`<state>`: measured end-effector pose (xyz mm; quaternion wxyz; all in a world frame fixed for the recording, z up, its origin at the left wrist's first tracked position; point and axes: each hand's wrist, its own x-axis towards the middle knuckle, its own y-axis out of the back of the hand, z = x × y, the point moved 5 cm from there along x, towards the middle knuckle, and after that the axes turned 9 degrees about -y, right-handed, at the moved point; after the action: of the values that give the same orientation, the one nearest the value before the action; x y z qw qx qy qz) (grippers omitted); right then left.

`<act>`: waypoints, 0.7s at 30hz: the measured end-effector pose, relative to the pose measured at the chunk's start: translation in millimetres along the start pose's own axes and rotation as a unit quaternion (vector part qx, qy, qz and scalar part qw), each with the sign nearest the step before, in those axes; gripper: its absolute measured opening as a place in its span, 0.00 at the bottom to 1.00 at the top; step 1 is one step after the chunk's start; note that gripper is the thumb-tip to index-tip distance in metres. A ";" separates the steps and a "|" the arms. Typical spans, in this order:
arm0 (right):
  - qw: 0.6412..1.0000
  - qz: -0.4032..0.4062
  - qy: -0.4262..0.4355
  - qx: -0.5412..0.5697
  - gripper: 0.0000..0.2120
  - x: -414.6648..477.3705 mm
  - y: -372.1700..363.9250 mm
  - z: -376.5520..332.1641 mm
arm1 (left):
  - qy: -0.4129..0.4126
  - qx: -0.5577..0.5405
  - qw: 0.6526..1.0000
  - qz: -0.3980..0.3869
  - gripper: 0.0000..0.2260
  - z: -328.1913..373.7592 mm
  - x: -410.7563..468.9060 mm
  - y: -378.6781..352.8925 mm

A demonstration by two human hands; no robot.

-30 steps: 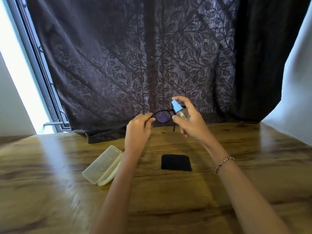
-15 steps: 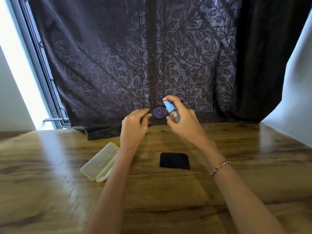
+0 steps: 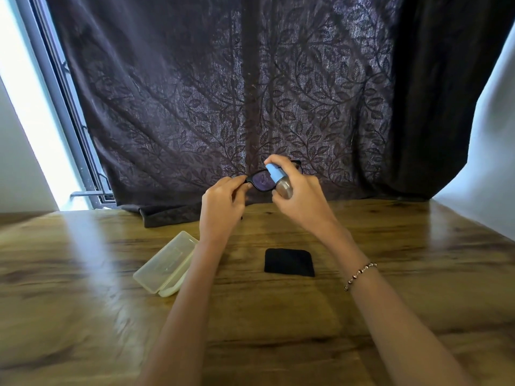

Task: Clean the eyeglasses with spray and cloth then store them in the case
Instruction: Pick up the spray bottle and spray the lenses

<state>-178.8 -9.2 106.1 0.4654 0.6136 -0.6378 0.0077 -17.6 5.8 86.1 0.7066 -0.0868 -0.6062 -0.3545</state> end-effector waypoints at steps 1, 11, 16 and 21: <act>1.000 0.003 0.000 -0.009 0.30 -0.3 -1.2 -0.1 | 0.001 0.001 1.000 0.000 0.10 -0.1 0.1 0.2; 0.999 0.033 0.008 -0.023 0.32 -1.4 -10.6 -6.9 | -0.006 0.011 1.000 0.009 0.09 1.3 1.3 4.1; 0.998 0.057 0.037 -0.012 0.31 -0.9 -10.7 -12.9 | -0.001 0.010 1.000 0.014 0.10 -2.2 1.5 5.8; 0.998 0.050 0.038 -0.016 0.32 0.1 -13.8 -10.1 | 0.001 0.011 1.000 0.016 0.09 -4.7 1.8 8.6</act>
<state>-161.9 -6.8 104.2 0.4980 0.5728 -0.6496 0.0435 -8.7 8.8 89.3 0.7136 -0.0889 -0.6080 -0.3364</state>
